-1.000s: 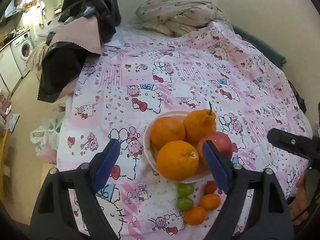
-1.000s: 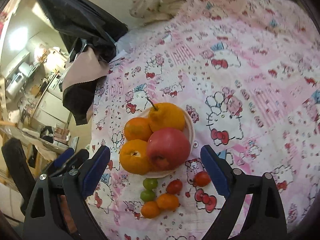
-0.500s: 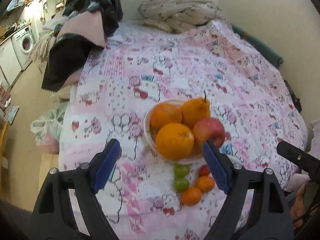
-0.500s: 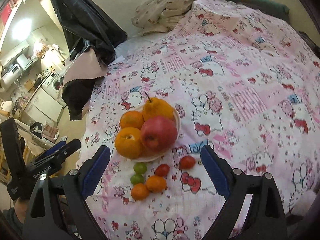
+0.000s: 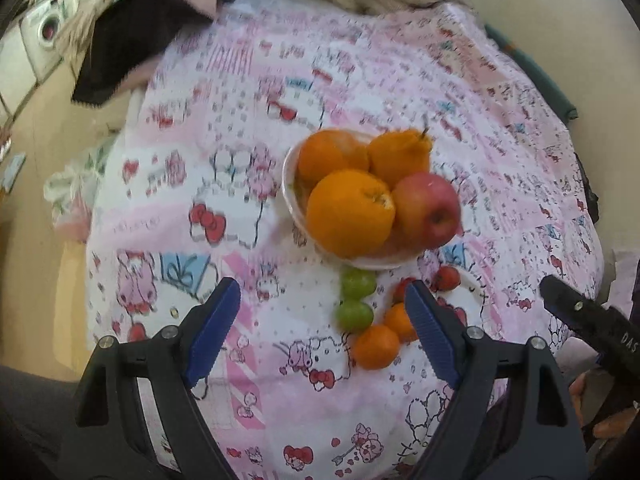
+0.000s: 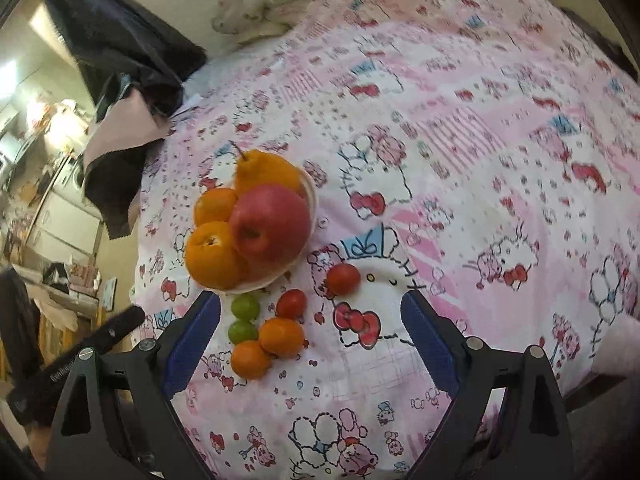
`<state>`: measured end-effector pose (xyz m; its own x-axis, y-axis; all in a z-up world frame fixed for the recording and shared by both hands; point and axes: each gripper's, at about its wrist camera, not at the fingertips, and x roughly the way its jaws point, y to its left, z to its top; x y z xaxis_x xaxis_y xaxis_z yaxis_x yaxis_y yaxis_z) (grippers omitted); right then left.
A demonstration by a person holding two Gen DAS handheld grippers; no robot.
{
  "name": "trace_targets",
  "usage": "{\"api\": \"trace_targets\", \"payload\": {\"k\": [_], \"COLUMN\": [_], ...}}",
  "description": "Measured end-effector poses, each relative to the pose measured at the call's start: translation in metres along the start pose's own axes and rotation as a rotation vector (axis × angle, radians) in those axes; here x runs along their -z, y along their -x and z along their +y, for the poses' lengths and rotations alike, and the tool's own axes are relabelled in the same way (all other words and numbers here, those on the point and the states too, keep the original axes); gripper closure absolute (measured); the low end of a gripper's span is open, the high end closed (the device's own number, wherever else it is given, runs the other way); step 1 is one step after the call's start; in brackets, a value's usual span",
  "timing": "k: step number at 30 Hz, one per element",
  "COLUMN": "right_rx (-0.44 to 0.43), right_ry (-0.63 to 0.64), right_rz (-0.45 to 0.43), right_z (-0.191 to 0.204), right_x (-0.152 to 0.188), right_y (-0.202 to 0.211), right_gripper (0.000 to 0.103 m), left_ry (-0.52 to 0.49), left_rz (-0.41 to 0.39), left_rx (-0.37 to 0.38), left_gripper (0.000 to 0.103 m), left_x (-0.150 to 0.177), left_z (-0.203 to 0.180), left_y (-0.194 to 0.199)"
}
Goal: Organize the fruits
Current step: 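Lower the left tool over the tangerine at the end of the row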
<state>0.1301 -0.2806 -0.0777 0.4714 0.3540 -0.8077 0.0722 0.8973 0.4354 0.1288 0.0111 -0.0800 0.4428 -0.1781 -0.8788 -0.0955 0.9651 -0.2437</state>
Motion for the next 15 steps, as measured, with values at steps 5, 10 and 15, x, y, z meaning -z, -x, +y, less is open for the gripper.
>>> {"api": "trace_targets", "payload": {"k": [5, 10, 15], "right_rx": [-0.031, -0.040, -0.031], "right_ry": [-0.100, -0.121, -0.139], "right_rz": [0.056, 0.083, 0.081], "right_z": [-0.015, -0.017, -0.023], "right_x": [-0.003, -0.005, -0.006], "right_y": [-0.016, -0.027, -0.029], "right_gripper": [0.009, 0.009, 0.009], "left_ry": [0.067, 0.001, -0.054], "left_rz": [0.153, 0.280, 0.325], "left_rx": [0.029, 0.078, 0.079], "left_gripper": [0.034, 0.034, 0.038], "left_x": [0.011, 0.028, 0.040], "left_z": [0.006, -0.025, -0.043], "left_y": [-0.036, -0.069, -0.090]}}
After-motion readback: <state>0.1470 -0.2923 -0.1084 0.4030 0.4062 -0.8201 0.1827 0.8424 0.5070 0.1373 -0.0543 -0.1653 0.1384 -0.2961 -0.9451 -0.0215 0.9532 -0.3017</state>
